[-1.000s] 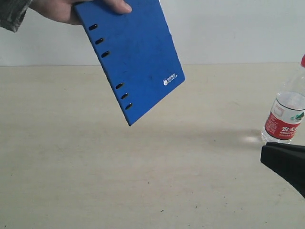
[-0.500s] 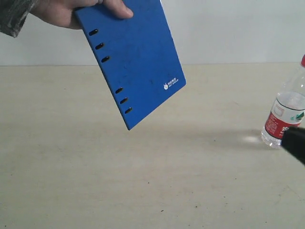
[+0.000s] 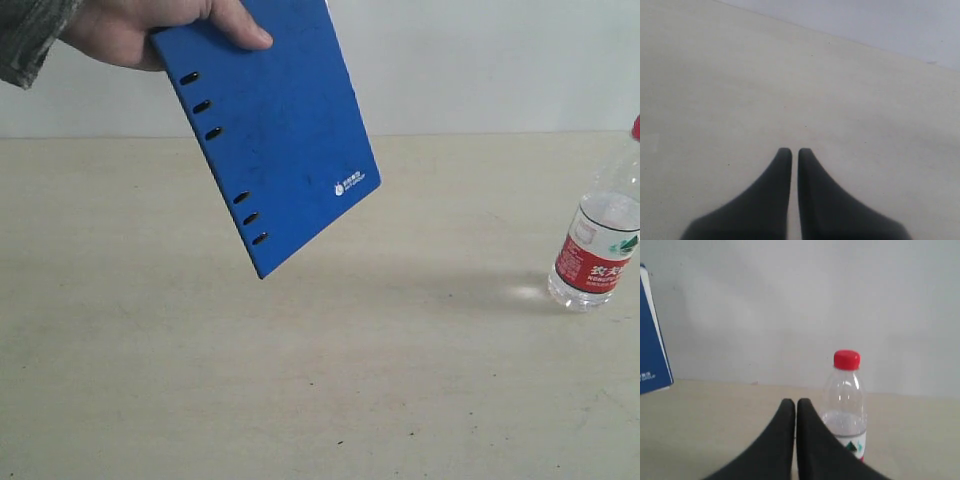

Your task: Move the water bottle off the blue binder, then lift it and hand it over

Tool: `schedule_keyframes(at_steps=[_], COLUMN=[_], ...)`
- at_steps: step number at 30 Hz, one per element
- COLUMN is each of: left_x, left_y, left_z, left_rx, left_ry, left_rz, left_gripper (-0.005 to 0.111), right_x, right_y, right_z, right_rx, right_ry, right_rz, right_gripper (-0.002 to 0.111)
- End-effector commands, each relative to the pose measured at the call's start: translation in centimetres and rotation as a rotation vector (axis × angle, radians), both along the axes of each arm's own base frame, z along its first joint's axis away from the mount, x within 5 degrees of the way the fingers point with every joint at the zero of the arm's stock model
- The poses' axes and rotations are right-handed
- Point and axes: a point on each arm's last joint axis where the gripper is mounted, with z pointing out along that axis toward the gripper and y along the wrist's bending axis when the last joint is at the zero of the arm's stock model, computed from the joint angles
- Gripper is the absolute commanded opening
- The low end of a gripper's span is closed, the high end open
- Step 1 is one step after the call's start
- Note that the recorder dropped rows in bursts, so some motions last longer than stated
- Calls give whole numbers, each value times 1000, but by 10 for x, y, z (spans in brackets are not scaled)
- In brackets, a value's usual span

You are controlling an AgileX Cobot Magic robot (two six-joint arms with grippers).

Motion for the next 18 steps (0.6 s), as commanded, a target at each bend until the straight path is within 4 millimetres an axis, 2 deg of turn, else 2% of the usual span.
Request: schedule_keyframes(at_steps=[1,3,8,11,14,18], left_x=[0,0,0,0,0,0], left_y=[0,0,0,0,0,0], left_z=[0,0,-1,-1,-1,0], left_rx=[-7,-7,-7,-7,-7,-7], left_ry=[-7,-7,-5,-5,-5,-7], left_rz=[-2,-2,-2,-2,-2,-2], left_gripper=[4,4,4,4,4,4], right_x=[1,1,1,1,-1,-2], right_y=[-3,-5,-14,-16,-12,-9], right_z=[-6,-5,-8,-18,-32,-37], right_rx=[-136,-125,-294,-312,-410,-307], right_ry=[-12,-19,4,109,256,311], right_rz=[-40,-69,-171,-181,-104,-72], right_gripper=[0,0,0,0,0,0])
